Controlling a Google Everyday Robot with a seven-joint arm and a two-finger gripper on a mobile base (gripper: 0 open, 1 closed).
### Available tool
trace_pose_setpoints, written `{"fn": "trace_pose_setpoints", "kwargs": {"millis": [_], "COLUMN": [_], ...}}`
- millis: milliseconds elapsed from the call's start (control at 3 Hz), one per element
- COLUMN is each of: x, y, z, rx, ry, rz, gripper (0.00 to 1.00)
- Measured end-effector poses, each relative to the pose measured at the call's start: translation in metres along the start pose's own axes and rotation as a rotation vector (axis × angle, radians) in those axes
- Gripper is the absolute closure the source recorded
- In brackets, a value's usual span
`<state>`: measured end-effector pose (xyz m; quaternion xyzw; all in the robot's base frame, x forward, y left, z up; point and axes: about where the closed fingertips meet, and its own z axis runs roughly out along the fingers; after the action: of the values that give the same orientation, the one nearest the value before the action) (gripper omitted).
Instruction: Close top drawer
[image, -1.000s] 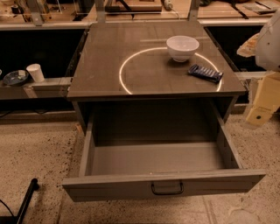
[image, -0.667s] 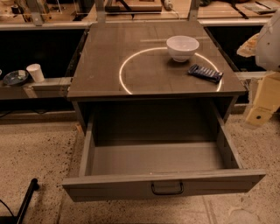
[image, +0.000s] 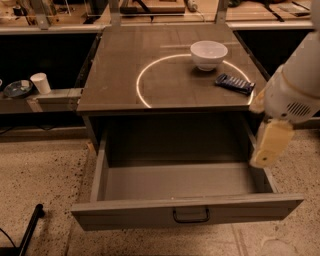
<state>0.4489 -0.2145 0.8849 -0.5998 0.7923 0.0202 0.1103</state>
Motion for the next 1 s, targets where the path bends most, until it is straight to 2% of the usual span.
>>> {"fn": "trace_pose_setpoints", "kwargs": {"millis": [333, 1000], "x": [0.022, 0.039], "y": [0.049, 0.117], "z": [0.078, 0.138], "rx": [-0.145, -0.262], "ry": [-0.01, -0.058], "rz": [0.005, -0.01], "gripper": [0.5, 0.96]}}
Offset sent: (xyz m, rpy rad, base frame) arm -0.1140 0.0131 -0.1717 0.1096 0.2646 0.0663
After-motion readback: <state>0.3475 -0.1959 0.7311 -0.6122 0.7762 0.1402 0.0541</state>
